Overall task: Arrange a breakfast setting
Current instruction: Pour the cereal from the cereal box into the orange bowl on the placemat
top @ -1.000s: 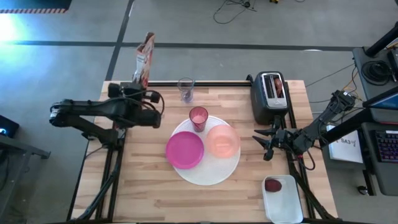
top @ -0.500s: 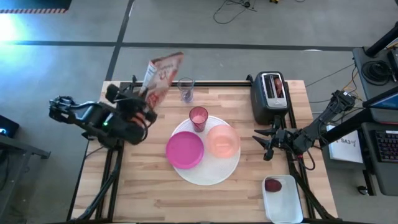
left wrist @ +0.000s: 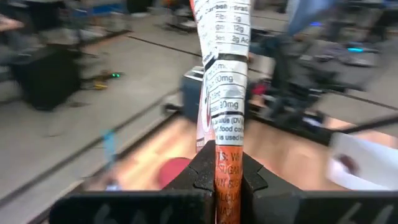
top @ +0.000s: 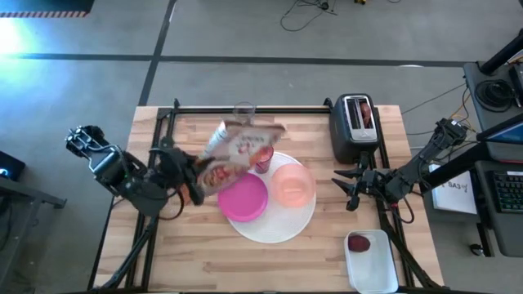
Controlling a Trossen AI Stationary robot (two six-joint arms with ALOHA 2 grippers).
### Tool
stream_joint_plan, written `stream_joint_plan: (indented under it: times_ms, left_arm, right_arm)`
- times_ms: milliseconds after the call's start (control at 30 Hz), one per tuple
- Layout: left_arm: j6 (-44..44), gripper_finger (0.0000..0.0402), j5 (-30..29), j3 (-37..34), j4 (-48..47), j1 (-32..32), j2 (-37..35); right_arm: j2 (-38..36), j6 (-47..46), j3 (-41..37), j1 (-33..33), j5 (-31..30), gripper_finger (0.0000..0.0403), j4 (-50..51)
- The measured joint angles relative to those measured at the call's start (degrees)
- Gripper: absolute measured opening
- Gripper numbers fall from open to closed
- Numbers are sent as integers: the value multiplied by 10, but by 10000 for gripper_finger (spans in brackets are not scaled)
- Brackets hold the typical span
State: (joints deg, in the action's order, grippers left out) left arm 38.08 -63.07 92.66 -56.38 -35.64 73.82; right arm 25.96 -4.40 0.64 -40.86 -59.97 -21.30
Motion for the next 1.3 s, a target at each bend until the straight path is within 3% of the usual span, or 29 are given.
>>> stream_joint_plan:
  times_ms: [167, 433, 700, 1033, 1133, 1300]
  left_arm:
    - [-35, 0, 98, 0, 57, 0, 26]
    - [-1, 0, 163, 44, 39, 3, 61]
    - [109, 0, 249, 153, -132, 45, 128]
    - [91, 0, 381, 333, -286, 119, 256]
    - [90, 0, 393, 385, -336, 127, 296]
    - [55, 0, 437, 424, -332, 135, 332]
  right_arm:
    - [0, 0, 0, 0, 0, 128, 0]
    - [0, 0, 0, 0, 0, 128, 0]
    - [0, 1, 0, 0, 0, 128, 0]
    - [0, 0, 0, 0, 0, 128, 0]
    - [0, 0, 0, 0, 0, 128, 0]
    - [0, 0, 0, 0, 0, 128, 0]
